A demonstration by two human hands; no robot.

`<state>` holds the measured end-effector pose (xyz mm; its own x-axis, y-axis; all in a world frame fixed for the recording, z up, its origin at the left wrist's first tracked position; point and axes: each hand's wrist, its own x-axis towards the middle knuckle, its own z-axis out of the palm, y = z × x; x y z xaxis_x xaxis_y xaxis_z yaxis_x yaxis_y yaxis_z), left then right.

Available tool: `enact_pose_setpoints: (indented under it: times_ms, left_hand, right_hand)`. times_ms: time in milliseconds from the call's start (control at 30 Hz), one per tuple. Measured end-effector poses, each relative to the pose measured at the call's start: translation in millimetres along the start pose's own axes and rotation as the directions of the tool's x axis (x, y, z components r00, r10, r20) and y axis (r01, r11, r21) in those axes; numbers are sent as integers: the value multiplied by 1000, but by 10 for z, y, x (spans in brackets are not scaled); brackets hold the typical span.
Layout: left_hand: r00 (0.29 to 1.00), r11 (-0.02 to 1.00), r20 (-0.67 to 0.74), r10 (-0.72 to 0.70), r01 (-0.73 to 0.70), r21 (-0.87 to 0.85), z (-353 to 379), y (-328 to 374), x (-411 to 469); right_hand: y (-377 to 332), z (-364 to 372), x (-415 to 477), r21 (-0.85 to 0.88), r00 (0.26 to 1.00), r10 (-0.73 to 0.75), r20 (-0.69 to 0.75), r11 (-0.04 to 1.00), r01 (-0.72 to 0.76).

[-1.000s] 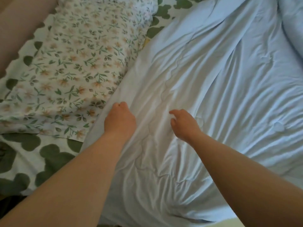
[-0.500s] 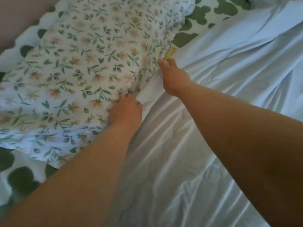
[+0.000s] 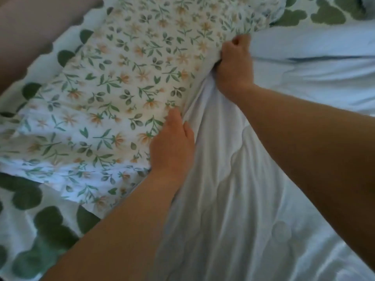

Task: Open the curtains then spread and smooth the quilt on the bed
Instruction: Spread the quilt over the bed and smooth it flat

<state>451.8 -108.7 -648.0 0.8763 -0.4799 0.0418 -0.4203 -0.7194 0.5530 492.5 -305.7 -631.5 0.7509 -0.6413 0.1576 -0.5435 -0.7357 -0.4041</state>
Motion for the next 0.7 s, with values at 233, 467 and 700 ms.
enact_pose_setpoints:
  times_ms: [233, 467, 700]
  left_hand:
    - [989, 990, 63, -133, 129, 64, -161, -195, 152]
    - [986, 982, 79, -144, 132, 136, -301, -260, -2]
    - [978, 983, 187, -88, 54, 178, -477, -374, -642]
  right_hand:
    - [-302, 543, 202, 85, 972, -125, 197, 990, 110]
    - [-210, 422, -300, 189, 970, -75, 231, 981, 31]
    - [-272, 286, -1174, 148, 946, 32, 323, 985, -84]
